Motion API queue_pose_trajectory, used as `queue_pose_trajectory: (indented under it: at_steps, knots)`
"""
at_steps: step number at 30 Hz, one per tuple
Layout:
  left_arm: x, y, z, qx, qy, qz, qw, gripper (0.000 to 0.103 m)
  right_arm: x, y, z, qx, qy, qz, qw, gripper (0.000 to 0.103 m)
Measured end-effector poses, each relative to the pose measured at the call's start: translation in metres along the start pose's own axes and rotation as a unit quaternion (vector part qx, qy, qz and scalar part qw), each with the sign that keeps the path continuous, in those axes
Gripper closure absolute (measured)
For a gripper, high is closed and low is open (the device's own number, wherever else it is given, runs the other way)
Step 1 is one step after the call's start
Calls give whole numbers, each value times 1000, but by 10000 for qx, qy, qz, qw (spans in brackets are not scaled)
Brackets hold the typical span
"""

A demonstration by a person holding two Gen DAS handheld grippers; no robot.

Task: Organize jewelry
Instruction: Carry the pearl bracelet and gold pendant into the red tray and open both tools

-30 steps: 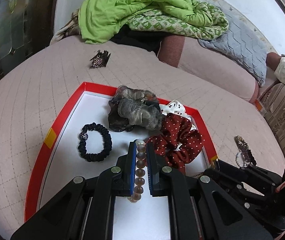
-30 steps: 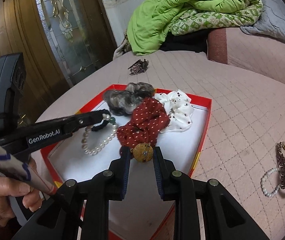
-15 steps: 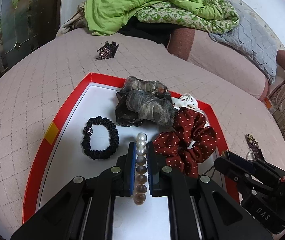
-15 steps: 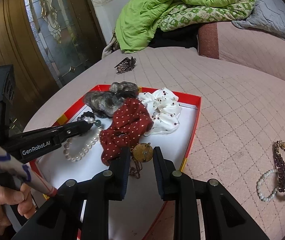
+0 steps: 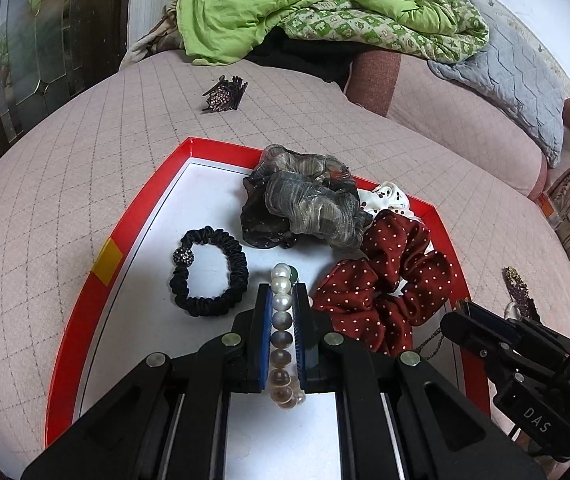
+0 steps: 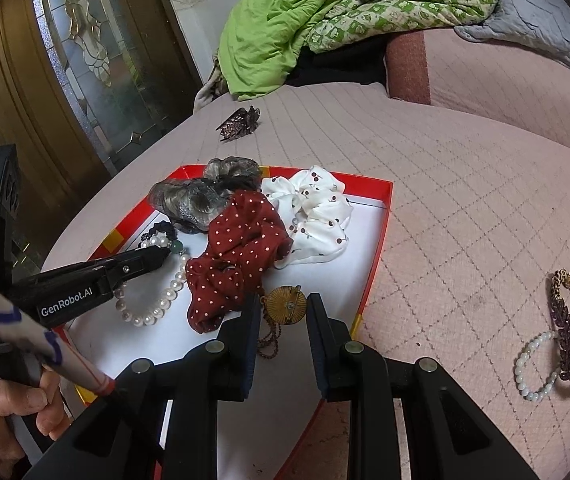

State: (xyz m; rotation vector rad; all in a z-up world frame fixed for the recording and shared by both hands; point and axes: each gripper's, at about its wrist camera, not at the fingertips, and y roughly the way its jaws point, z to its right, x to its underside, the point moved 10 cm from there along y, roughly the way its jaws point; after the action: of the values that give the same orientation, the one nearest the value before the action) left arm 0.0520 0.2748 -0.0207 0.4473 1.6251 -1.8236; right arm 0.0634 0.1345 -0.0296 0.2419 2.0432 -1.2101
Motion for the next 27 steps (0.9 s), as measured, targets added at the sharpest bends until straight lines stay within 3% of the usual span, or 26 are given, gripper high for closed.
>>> queue_pose_trajectory:
  at_steps: [18, 20, 22, 27]
  knots:
    - [-2, 1, -2, -187, 122, 45, 9997, 93, -3, 5, 6, 64, 83, 24, 9999, 77]
    - [-3, 0, -2, -194, 122, 55, 9997, 91, -3, 4, 7, 54, 119, 26, 9999, 77]
    - [-4, -1, -2, -196, 138, 78, 9997, 80, -3, 4, 8, 60, 116, 24, 9999, 77]
    - [-6, -4, -2, -232, 169, 152, 9995, 79, -4, 2, 7, 48, 140, 32, 9999, 76]
